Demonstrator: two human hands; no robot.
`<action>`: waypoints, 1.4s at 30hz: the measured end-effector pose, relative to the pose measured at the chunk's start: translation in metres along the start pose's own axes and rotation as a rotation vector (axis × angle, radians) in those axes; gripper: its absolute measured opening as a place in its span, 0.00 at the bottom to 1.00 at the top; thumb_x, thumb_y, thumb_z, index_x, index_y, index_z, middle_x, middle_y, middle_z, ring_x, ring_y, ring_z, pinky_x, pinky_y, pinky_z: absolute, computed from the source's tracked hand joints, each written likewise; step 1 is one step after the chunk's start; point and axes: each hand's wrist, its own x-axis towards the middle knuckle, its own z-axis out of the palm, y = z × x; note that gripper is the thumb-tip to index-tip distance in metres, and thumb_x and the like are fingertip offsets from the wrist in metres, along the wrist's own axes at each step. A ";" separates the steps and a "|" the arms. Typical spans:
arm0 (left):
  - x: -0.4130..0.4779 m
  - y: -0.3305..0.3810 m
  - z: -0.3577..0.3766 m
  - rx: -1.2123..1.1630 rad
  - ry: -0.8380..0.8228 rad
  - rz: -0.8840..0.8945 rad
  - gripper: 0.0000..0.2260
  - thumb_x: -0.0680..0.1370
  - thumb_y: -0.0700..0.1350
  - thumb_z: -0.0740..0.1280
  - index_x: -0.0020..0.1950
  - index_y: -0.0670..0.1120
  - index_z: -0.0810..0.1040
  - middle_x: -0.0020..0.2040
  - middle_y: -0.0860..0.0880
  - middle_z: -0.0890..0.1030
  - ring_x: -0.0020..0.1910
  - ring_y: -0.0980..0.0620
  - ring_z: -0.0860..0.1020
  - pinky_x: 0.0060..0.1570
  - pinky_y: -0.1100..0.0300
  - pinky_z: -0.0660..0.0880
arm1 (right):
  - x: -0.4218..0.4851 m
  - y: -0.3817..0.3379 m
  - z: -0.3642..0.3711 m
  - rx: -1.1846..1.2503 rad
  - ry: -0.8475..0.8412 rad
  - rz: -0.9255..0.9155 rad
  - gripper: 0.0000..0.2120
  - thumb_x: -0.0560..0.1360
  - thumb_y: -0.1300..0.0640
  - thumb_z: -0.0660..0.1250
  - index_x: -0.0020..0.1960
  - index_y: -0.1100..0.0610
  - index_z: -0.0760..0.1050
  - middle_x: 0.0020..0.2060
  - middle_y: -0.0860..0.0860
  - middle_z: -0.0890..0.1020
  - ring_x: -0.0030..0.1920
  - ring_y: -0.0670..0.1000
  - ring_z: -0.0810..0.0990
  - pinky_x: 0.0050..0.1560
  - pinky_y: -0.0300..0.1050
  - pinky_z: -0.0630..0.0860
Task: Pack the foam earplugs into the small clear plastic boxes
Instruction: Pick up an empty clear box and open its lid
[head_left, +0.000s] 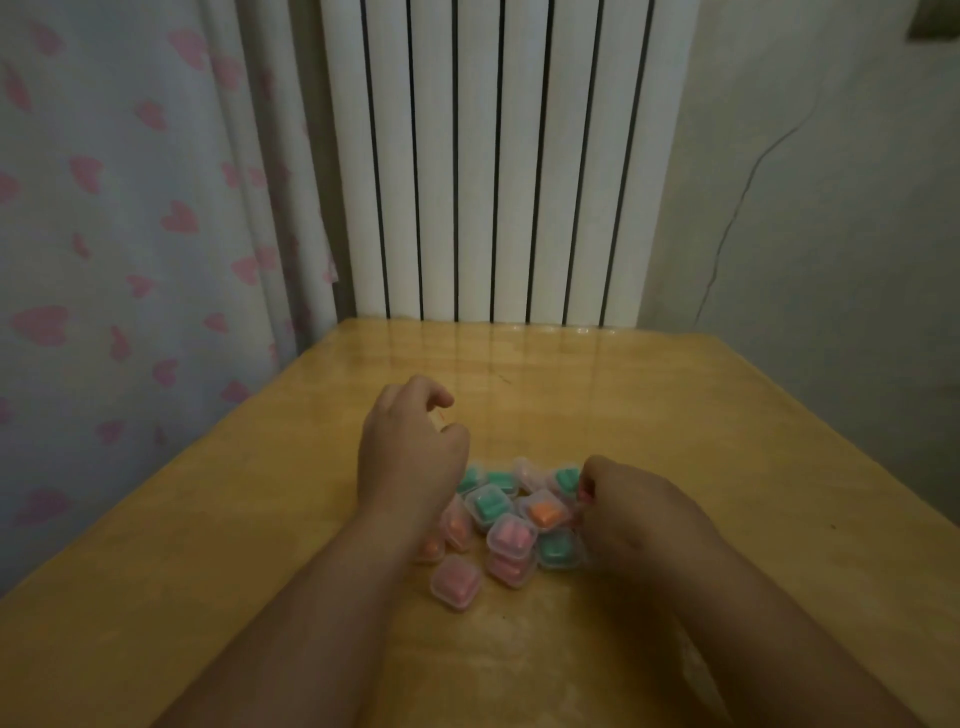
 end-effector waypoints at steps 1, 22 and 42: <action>-0.002 0.001 0.002 0.000 -0.020 0.018 0.10 0.72 0.40 0.67 0.50 0.52 0.75 0.50 0.53 0.73 0.47 0.51 0.73 0.44 0.58 0.68 | -0.001 -0.002 0.003 -0.005 0.015 -0.017 0.12 0.75 0.51 0.62 0.58 0.50 0.70 0.56 0.53 0.78 0.57 0.57 0.76 0.50 0.46 0.72; -0.011 0.009 0.007 -0.178 -0.176 0.075 0.06 0.72 0.40 0.69 0.41 0.52 0.79 0.38 0.54 0.79 0.39 0.56 0.77 0.40 0.58 0.76 | 0.005 -0.006 -0.001 0.463 0.330 -0.032 0.03 0.79 0.53 0.62 0.47 0.49 0.70 0.44 0.48 0.76 0.44 0.49 0.75 0.37 0.42 0.68; -0.012 0.018 0.004 -0.723 -0.507 -0.231 0.15 0.74 0.29 0.65 0.52 0.47 0.81 0.38 0.45 0.78 0.34 0.50 0.79 0.36 0.59 0.78 | 0.007 -0.013 0.000 1.226 0.545 0.048 0.05 0.76 0.59 0.65 0.43 0.52 0.77 0.40 0.49 0.83 0.41 0.50 0.80 0.44 0.54 0.79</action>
